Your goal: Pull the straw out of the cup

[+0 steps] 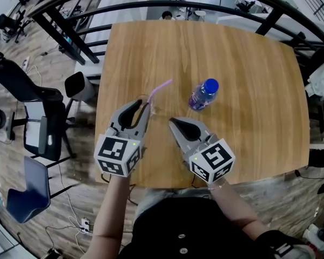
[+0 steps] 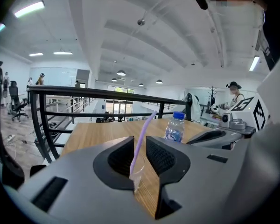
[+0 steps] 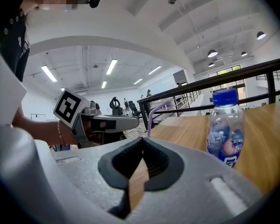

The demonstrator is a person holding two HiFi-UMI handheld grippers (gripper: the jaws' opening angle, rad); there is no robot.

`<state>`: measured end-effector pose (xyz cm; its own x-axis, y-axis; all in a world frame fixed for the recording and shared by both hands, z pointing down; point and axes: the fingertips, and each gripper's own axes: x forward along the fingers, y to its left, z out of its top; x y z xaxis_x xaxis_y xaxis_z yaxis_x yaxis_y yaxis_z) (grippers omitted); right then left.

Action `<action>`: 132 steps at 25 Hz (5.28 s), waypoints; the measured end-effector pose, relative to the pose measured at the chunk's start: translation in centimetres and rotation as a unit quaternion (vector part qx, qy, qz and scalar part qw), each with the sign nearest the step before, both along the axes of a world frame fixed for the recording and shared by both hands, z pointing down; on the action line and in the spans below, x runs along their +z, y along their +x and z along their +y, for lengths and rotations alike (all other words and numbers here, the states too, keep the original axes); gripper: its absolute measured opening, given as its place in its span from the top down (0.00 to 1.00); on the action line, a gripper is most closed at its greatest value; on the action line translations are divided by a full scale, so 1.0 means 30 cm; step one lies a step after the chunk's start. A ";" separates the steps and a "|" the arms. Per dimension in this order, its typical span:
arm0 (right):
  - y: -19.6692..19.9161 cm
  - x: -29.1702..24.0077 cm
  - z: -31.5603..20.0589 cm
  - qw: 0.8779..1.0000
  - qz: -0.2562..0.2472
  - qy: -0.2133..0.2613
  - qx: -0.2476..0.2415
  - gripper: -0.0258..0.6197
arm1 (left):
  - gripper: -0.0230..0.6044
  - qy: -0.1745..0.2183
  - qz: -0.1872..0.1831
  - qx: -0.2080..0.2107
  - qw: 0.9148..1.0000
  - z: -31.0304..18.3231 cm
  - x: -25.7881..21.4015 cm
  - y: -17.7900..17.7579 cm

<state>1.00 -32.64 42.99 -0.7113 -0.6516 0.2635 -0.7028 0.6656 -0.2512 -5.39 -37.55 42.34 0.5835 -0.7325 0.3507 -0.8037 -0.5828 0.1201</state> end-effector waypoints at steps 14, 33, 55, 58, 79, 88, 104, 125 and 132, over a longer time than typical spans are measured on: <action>0.036 0.073 -0.049 1.000 -0.004 -0.028 0.002 0.96 | 0.83 -0.011 -0.124 0.068 0.990 -0.087 0.071 0.082; 0.032 0.078 -0.028 0.999 -0.012 -0.034 0.005 0.96 | 0.89 -0.049 -0.146 0.100 0.983 -0.085 0.110 0.095; -0.035 -0.010 0.050 1.000 -0.015 -0.010 0.002 0.96 | 0.90 0.035 -0.013 0.060 0.997 -0.025 -0.134 -0.029; -0.030 -0.033 0.055 1.000 -0.018 -0.005 0.009 0.96 | 0.90 0.050 0.010 0.050 0.997 -0.025 -0.179 -0.044; 0.006 -0.336 0.118 0.990 -0.094 0.097 0.042 0.96 | 0.90 0.124 0.210 -0.065 0.968 0.093 -0.428 -0.271; 0.017 -0.364 0.208 0.985 -0.123 0.102 0.058 0.96 | 0.90 0.164 0.270 -0.104 0.943 0.240 -0.486 -0.355; -0.024 -0.354 0.426 0.985 -0.128 0.097 0.061 0.96 | 0.90 0.174 0.337 -0.110 0.919 0.537 -0.469 -0.441; -0.087 -0.321 0.590 0.988 -0.123 0.078 0.053 0.96 | 0.90 0.121 0.340 -0.114 0.926 0.764 -0.341 -0.441; -0.091 -0.319 0.607 0.989 -0.109 0.080 0.051 0.96 | 0.90 0.107 0.339 -0.112 0.928 0.792 -0.312 -0.441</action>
